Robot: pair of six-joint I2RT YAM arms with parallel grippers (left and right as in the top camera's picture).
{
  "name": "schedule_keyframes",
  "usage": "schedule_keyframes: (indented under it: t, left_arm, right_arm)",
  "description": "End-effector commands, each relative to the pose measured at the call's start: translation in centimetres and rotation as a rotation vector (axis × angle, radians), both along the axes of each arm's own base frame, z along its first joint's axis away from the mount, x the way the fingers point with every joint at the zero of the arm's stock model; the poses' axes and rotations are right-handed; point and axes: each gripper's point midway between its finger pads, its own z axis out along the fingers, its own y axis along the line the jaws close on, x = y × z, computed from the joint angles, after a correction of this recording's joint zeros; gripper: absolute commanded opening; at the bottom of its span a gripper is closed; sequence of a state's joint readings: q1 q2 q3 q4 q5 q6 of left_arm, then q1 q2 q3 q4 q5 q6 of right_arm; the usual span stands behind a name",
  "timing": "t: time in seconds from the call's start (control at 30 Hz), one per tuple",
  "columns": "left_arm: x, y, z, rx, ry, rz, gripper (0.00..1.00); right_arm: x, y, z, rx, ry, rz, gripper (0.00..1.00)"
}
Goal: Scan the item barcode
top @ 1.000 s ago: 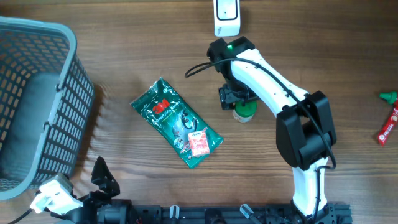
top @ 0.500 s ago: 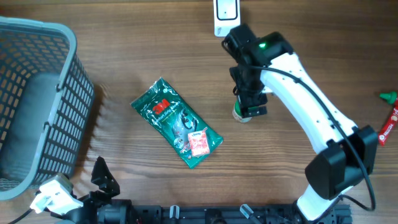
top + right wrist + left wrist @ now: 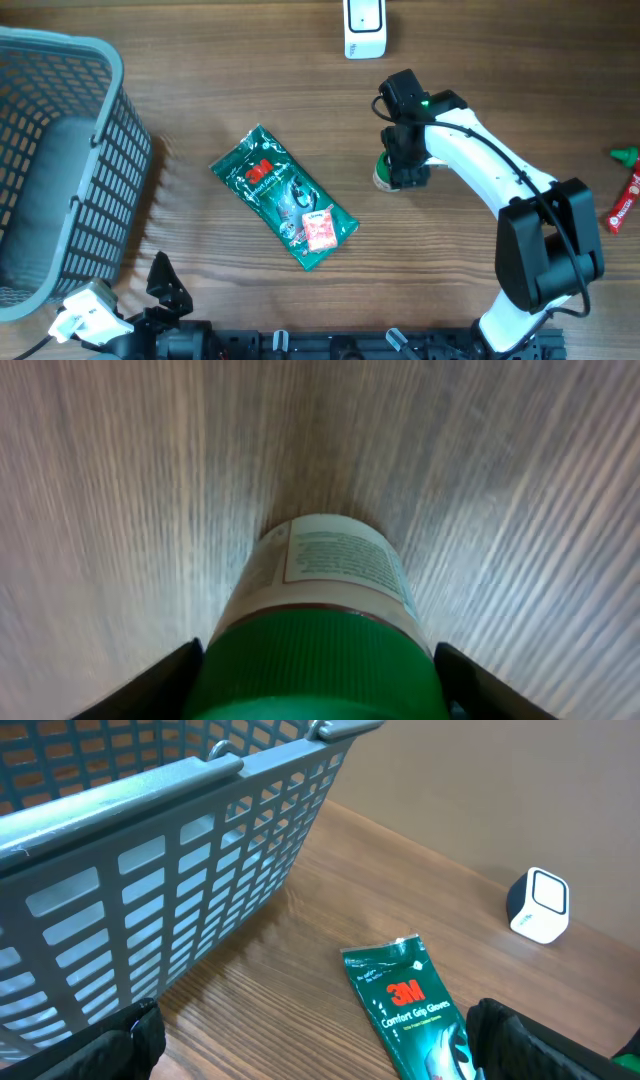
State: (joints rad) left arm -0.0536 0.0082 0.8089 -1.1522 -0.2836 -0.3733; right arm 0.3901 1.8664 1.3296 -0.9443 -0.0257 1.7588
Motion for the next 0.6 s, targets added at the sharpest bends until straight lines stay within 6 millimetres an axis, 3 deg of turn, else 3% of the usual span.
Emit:
schedule_keyframes:
  t: [0.0,0.07,0.13,0.17,0.23,0.27,0.37,0.47,0.53,0.57]
  left_arm:
    - [0.0,0.0,0.1,-0.003,-0.009,0.002,1.0]
    - [0.0,0.0,0.1,-0.003,-0.009,0.002,1.0]
    - [0.0,0.0,0.1,-0.003,-0.009,0.002,1.0]
    - [0.0,0.0,0.1,-0.003,-0.009,0.002,1.0]
    - [0.0,0.0,0.1,-0.003,-0.009,0.002,1.0]
    - [0.0,0.0,0.1,-0.003,-0.009,0.002,1.0]
    - [0.0,0.0,0.1,-0.003,-0.009,0.002,1.0]
    - [0.0,0.1,0.1,-0.003,-0.009,0.003,1.0]
    - [0.0,0.0,0.1,-0.003,-0.009,0.002,1.0]
    - [0.0,0.0,0.1,-0.003,-0.009,0.002,1.0]
  right_arm:
    - [-0.5,-0.6,-0.7,-0.054,0.01,0.424,0.61]
    - [-0.6,-0.6,-0.7,-0.067,-0.002,0.692,0.62]
    - [-1.3,0.4,-0.4,-0.025,-0.03,1.247,0.61]
    - [-2.5,-0.1,-0.1,-0.014,0.006,1.496,0.69]
    - [-3.2,-2.0,0.2,-0.078,0.095,1.628,0.75]
    - [-3.2,-2.6,0.3,-0.107,0.118,1.633,0.77]
    - [-2.7,-2.4,1.4,-0.113,0.106,1.625,0.97]
    - [-2.0,-2.1,5.8,-0.119,0.104,1.536,1.0]
    - [-1.5,-2.0,8.9,-0.131,0.082,1.318,1.0]
    - [-2.2,-2.6,10.7,-0.128,0.099,1.004,1.0]
